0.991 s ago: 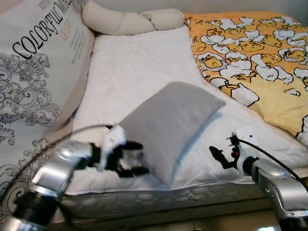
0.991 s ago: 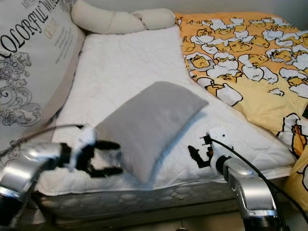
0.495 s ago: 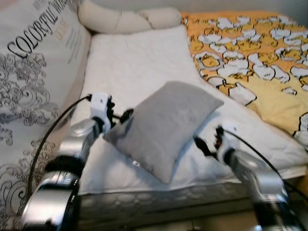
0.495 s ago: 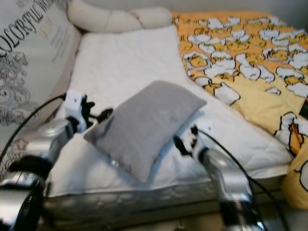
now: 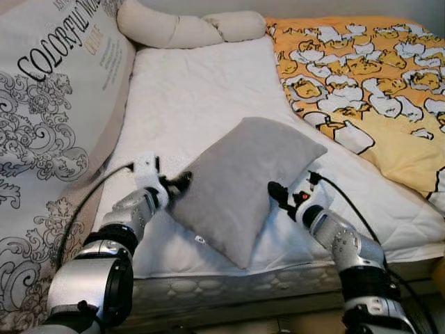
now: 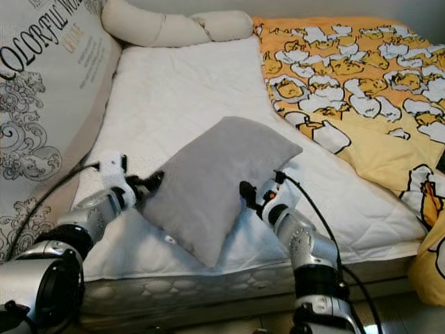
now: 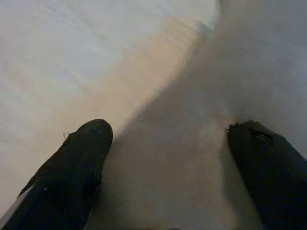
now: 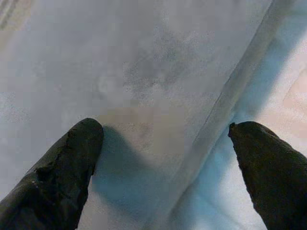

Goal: Clean up the room

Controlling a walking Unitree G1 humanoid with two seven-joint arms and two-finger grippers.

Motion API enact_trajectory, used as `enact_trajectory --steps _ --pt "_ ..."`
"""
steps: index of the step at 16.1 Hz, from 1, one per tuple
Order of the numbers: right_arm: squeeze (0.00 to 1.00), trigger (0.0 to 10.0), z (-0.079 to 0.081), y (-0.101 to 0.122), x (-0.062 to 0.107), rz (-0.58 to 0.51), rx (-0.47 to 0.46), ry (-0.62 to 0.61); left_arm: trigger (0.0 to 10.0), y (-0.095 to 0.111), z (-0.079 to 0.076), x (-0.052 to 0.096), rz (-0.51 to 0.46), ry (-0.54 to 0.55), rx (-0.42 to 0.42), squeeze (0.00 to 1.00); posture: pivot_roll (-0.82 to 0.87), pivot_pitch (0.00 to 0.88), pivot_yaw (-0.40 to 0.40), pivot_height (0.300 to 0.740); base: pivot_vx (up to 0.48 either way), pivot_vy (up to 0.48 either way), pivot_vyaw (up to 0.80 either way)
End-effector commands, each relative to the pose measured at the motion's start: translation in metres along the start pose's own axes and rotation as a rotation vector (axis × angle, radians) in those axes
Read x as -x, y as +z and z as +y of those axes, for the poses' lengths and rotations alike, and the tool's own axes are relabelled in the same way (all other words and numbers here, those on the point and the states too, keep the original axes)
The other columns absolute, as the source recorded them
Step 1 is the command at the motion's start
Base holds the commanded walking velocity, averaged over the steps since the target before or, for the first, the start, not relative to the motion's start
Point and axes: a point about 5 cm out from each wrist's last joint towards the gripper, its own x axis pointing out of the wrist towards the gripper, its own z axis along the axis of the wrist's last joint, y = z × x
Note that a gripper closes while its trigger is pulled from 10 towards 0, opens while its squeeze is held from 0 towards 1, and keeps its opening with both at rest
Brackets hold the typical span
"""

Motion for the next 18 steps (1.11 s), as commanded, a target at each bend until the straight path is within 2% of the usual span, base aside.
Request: enact_trajectory --steps 1,2,3,5,7,9,10,11,12,14,15,16,17,18 --pt "0.0 10.0 0.002 -0.003 -0.004 0.007 -0.036 0.006 10.0 -0.015 -0.008 -0.001 0.076 -0.096 0.034 0.0 -0.13 0.0 0.057 0.74 0.0 0.0 0.0" --pt "0.0 10.0 0.002 -0.003 -0.005 0.011 -0.044 0.009 10.0 -0.016 -0.012 -0.001 0.084 -0.156 0.055 0.0 -0.13 0.0 0.057 0.74 0.0 0.0 0.0" --pt "0.0 10.0 0.001 -0.005 -0.008 0.022 -0.053 0.011 10.0 -0.019 -0.024 0.0 0.121 -0.326 0.089 0.0 -0.12 0.0 0.052 0.74 0.0 0.0 0.0" --pt "0.0 10.0 -0.002 -0.001 -0.011 0.022 -0.051 0.01 10.0 -0.026 -0.035 0.006 0.207 -0.549 0.08 0.0 -0.11 0.0 0.05 0.74 0.0 0.0 0.0" --pt "0.0 10.0 -0.003 0.006 -0.013 0.005 -0.045 0.01 10.0 -0.026 -0.037 0.009 0.23 -0.633 0.068 0.0 -0.11 0.0 0.05 0.74 0.0 0.0 0.0" --pt "0.0 10.0 -0.005 0.027 -0.014 -0.053 -0.042 0.016 10.0 -0.029 -0.041 0.018 0.302 -0.801 0.023 0.0 -0.1 0.0 0.054 0.74 0.0 0.0 0.0" --pt "0.0 10.0 -0.006 0.034 -0.014 -0.073 -0.047 0.015 10.0 -0.029 -0.041 0.019 0.293 -0.821 -0.055 0.0 -0.1 0.0 0.055 0.74 0.0 0.0 0.0" --pt "0.0 10.0 -0.007 0.039 -0.014 -0.082 -0.035 0.013 10.0 -0.028 -0.039 0.016 0.259 -0.761 -0.126 0.0 -0.09 0.0 0.054 0.74 0.0 0.0 0.0" --pt "0.0 10.0 -0.007 0.042 -0.014 -0.087 -0.03 0.013 10.0 -0.026 -0.038 0.012 0.211 -0.686 -0.163 0.0 -0.09 0.0 0.054 0.74 0.0 0.0 0.0" --pt "0.0 10.0 -0.007 0.041 -0.015 -0.087 -0.026 0.021 10.0 -0.022 -0.035 0.006 0.113 -0.546 -0.14 0.0 -0.09 0.0 0.056 0.74 0.0 0.0 0.0" --pt "0.0 10.0 -0.006 0.039 -0.016 -0.082 -0.015 0.029 10.0 -0.021 -0.035 0.006 0.094 -0.532 -0.098 0.0 -0.09 0.0 0.058 0.74 0.0 0.0 0.0" --pt "0.0 10.0 -0.003 0.032 -0.016 -0.053 0.022 0.059 3.4 -0.022 -0.037 0.005 0.075 -0.543 -0.027 0.0 -0.1 0.0 0.063 0.74 0.0 0.0 0.0" --pt "0.0 10.0 -0.001 0.027 -0.016 -0.033 0.045 0.087 3.1 -0.024 -0.039 0.004 0.063 -0.54 0.013 0.0 -0.1 0.0 0.063 0.74 0.0 0.0 0.0" --pt "0.0 10.0 0.0 0.026 -0.016 -0.028 0.051 0.099 1.6 -0.026 -0.041 0.004 0.066 -0.549 0.027 0.0 -0.1 0.0 0.063 0.74 0.0 0.0 0.0"
